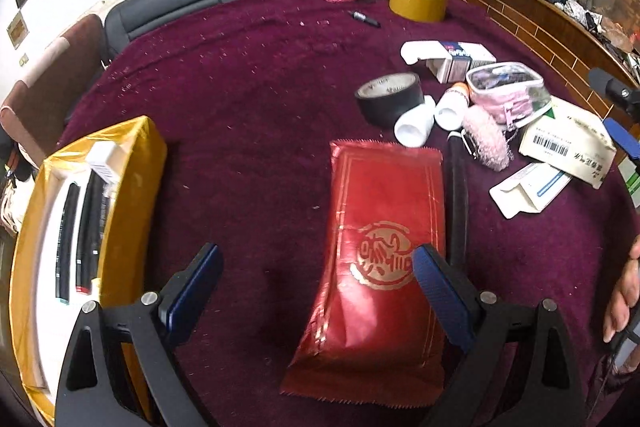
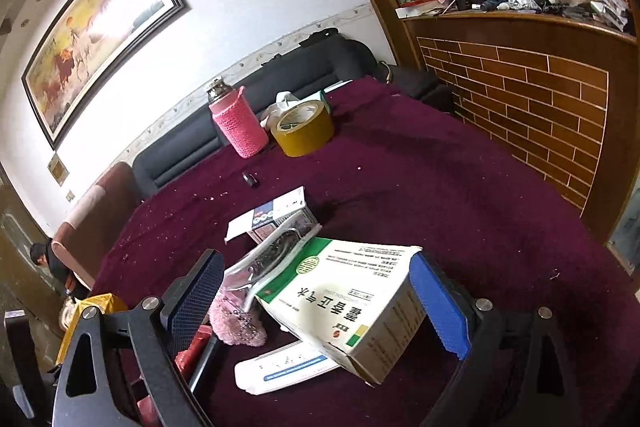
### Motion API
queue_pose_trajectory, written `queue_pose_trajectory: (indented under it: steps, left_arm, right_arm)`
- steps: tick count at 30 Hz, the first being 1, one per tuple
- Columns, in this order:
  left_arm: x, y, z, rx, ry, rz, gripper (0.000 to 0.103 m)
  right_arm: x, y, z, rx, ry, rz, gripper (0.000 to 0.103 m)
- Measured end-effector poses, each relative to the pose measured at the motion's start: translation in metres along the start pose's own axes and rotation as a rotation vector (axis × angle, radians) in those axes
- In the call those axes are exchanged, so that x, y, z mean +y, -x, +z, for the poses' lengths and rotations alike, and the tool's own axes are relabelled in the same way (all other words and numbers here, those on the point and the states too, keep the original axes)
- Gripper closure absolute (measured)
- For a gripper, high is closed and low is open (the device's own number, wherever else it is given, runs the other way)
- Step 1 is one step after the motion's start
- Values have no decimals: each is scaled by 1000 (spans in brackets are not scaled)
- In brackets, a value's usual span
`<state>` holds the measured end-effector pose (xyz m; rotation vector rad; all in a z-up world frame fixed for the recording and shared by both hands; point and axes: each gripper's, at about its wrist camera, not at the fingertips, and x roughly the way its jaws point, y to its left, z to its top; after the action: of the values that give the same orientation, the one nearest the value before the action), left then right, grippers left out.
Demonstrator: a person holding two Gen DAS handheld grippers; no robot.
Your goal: Organize objects
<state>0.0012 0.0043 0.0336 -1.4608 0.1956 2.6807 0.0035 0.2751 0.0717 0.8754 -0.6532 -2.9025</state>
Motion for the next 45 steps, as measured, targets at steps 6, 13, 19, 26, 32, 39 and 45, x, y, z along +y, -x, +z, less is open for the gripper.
queue_pose_trajectory:
  steps: [6,13,19,26,32,39,45]
  left_arm:
    - [-3,-14,7,-8,17,-44,3]
    - [-19,-26,7,16,-36,-113,9]
    - [-48,-17,-3,-15,-148,-161,46]
    - [-48,-25,-2,8,-133,-151,40]
    - [-43,-18,-2,-29,-96,-164,46]
    - [-13,20,-20,-72,-19,-182,48]
    - [14,48,-37,-119,25,-120,48]
  right_arm:
    - [3,0,-3,3,24,-13,6]
    - [2,-2,-4,12,20,-19,5]
    - [4,-5,-6,20,27,-26,3]
    - [3,-8,-6,28,30,-33,3]
    - [5,-11,-8,31,48,-52,2]
    - [12,-8,-10,-10,99,-117,2]
    - [26,-7,-16,-38,172,-197,2]
